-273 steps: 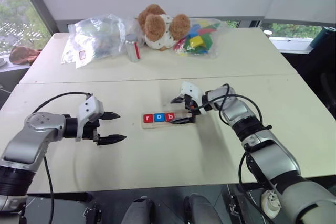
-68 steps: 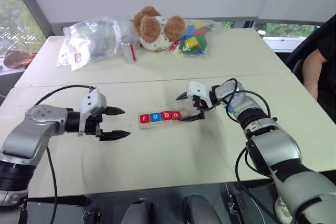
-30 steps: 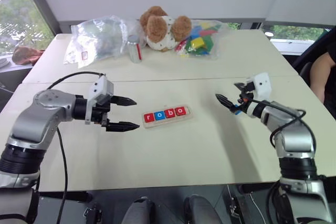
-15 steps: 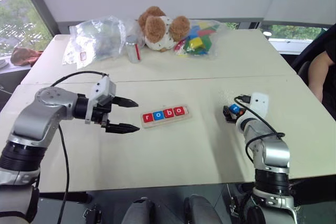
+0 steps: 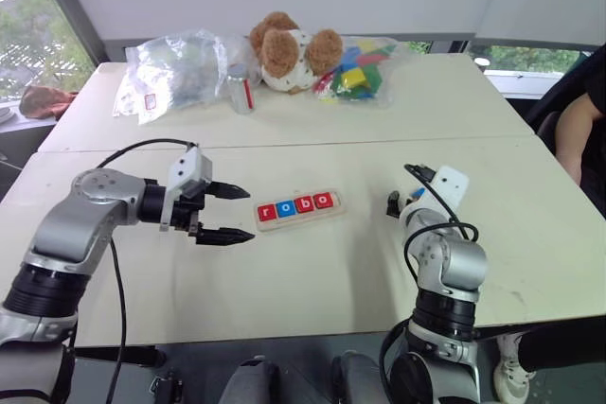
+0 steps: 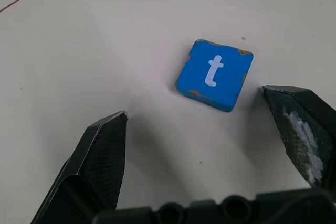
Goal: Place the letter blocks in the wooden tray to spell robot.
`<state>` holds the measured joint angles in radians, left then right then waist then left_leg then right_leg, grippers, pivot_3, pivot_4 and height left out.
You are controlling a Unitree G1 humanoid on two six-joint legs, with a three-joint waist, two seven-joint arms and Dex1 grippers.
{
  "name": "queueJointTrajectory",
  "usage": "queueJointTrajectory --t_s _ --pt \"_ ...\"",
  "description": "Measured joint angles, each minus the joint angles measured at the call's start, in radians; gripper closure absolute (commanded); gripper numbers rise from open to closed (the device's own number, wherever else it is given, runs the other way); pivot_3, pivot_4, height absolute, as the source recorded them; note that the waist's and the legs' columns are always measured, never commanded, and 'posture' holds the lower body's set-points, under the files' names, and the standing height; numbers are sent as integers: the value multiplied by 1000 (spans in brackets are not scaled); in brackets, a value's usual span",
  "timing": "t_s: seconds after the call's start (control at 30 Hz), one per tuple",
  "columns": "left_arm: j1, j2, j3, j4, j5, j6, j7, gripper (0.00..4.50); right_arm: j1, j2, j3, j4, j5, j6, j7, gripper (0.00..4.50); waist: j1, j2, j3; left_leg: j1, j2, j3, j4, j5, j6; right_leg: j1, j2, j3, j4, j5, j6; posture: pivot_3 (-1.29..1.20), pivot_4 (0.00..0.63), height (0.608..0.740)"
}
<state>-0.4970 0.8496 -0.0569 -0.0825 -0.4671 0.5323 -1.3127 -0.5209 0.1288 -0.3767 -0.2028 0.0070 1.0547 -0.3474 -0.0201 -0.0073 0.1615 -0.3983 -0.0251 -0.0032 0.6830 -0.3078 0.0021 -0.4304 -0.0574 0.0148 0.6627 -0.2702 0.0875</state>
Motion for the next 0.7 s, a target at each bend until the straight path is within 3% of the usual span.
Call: queueJointTrajectory --t_s 0.1,0.2,0.33,0.57,0.7 --pt "21 -2 0 -2 0 -3 9 0 -38 4 -37 60 17 -36 -30 69 0 0 0 4 0 0 0 -1 1 4 0 0 -1 0 0 0 150 740" --pt "23 -5 0 -3 1 -4 19 0 -73 3 -54 131 16 -83 -65 1360 -1 -1 -1 6 0 0 0 -1 1 6 -1 0 -2 0 0 0 150 740" --pt "31 -7 4 -14 0 -4 37 0 -93 -3 -56 196 12 -138 -100 3410 -13 -2 -1 7 0 0 0 -1 1 6 0 1 -1 0 0 0 150 740" --pt "47 -7 11 -26 -1 -4 50 0 -51 -68 37 190 5 -146 -36 3408 -25 -2 -1 7 0 0 0 -1 1 6 0 1 0 0 0 0 150 740" --pt "50 -8 10 -33 -2 -3 40 0 71 -233 229 66 51 -108 231 3408 -24 -1 0 6 1 0 -2 -1 2 4 1 1 -1 0 0 0 150 740"
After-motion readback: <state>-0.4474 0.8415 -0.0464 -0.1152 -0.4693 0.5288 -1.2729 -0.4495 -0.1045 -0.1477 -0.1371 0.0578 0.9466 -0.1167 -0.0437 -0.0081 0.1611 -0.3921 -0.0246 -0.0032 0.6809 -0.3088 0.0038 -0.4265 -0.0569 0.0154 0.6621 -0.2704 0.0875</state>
